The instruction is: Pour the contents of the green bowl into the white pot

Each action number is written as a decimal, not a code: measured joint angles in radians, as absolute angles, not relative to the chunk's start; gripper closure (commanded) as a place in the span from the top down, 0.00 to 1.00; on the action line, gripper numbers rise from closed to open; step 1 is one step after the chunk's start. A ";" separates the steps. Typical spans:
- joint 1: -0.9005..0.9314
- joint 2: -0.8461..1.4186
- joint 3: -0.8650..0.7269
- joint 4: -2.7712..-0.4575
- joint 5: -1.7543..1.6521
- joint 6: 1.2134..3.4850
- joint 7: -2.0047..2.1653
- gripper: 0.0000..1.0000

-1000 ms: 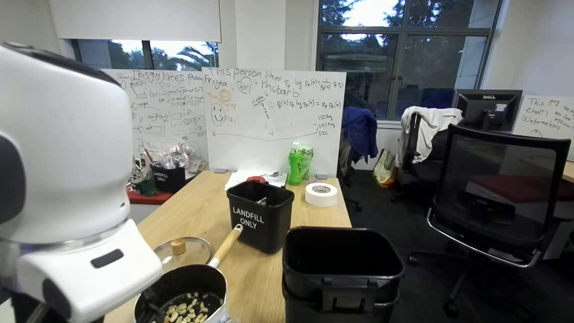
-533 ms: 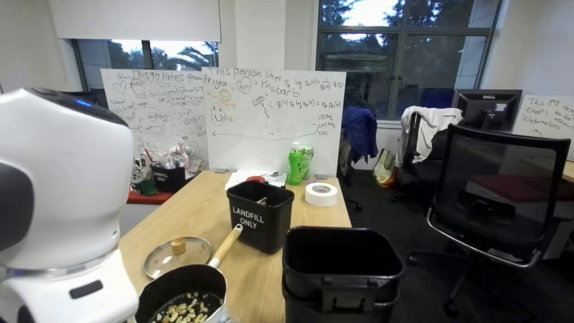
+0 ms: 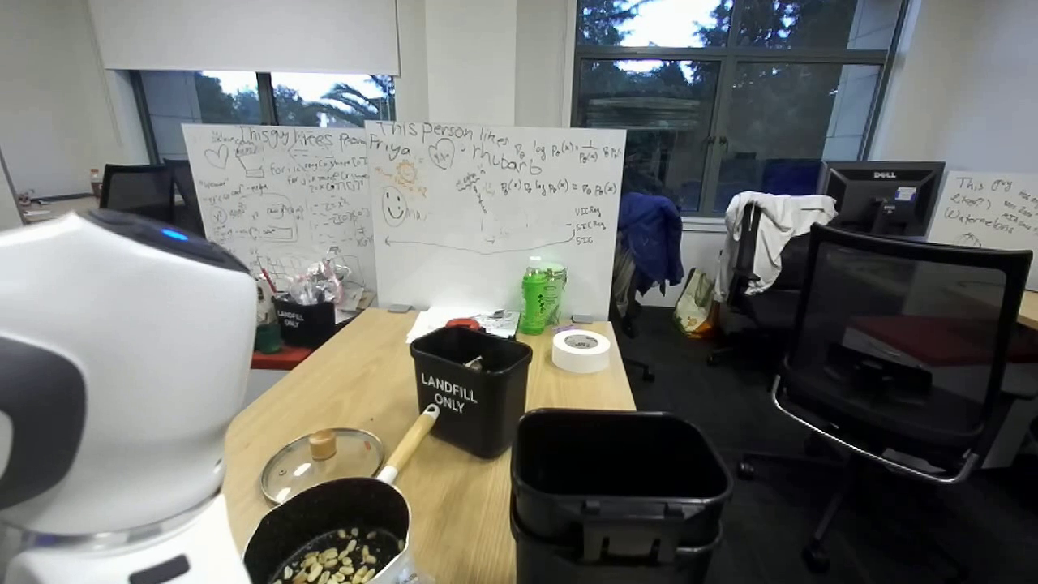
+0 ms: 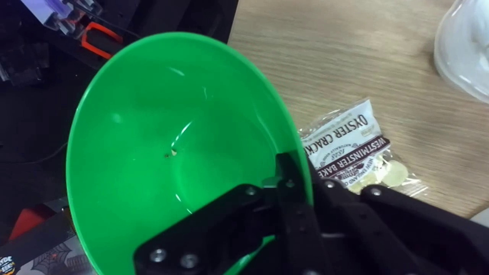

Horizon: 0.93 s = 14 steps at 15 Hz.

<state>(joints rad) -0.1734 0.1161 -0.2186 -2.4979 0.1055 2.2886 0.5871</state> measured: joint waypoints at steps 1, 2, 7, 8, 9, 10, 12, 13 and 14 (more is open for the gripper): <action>-0.173 0.132 -0.219 -2.495 0.106 2.304 0.591 0.01; -0.173 0.150 -0.219 -2.490 0.106 2.324 0.592 0.01; -0.154 0.239 -0.220 -2.441 0.094 2.464 0.612 0.01; -0.148 0.259 -0.222 -2.429 0.082 2.479 0.632 0.01; -0.140 0.278 -0.226 -2.415 0.066 2.482 0.654 0.01; -0.132 0.296 -0.233 -2.403 0.049 2.482 0.677 0.01; -0.116 0.323 -0.249 -2.382 0.016 2.473 0.722 0.01; -0.109 0.329 -0.256 -2.376 0.003 2.463 0.738 0.01; -0.105 0.333 -0.259 -2.372 -0.003 2.451 0.743 0.01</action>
<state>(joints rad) -0.1055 0.3326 -0.2592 -2.3721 -0.0032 2.4514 0.7431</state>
